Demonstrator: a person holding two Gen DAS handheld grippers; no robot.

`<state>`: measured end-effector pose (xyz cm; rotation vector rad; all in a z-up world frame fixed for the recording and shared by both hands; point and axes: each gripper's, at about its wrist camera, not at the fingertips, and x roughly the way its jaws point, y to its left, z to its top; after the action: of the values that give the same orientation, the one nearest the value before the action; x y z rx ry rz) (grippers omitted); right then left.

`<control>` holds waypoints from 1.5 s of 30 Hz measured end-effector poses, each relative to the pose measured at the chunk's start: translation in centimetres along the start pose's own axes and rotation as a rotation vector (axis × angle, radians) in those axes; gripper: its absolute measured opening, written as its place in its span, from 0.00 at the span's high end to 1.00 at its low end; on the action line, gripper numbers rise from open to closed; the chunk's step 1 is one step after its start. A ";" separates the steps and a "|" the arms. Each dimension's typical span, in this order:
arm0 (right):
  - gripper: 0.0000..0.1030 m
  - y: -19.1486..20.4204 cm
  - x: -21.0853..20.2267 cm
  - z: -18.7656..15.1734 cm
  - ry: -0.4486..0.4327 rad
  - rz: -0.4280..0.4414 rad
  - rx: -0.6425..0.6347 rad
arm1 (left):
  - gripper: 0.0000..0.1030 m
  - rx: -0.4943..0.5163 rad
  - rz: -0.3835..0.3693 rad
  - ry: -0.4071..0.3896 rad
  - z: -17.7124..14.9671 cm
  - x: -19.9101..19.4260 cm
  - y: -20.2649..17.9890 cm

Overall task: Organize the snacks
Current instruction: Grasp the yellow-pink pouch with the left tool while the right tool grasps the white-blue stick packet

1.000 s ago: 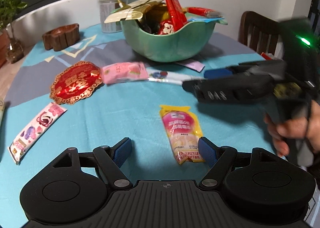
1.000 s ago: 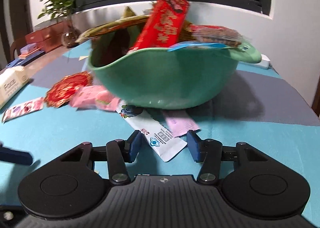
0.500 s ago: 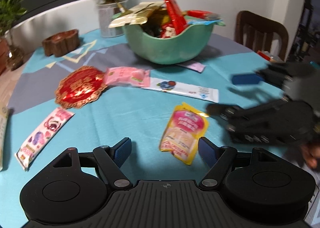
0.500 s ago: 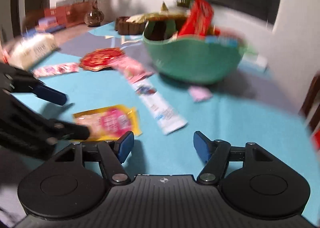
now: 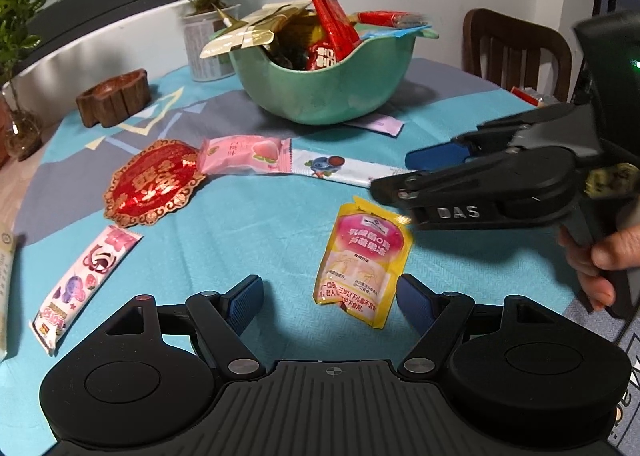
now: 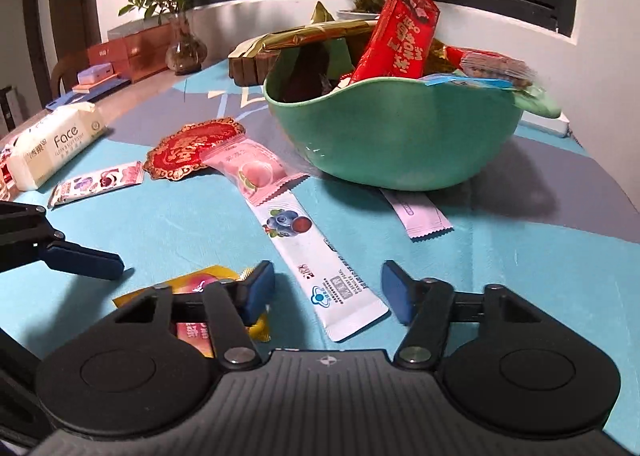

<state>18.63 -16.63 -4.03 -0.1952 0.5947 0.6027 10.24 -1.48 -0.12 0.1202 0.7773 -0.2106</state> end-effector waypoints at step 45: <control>0.68 1.2 -7.3 -4.1 -0.099 -0.004 0.117 | 0.13 -0.058 0.028 -0.154 1.0 -3.2 1.4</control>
<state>11.20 -20.53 -3.20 -0.0558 0.5317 0.5681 9.08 0.13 2.89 0.0593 0.6273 -0.1688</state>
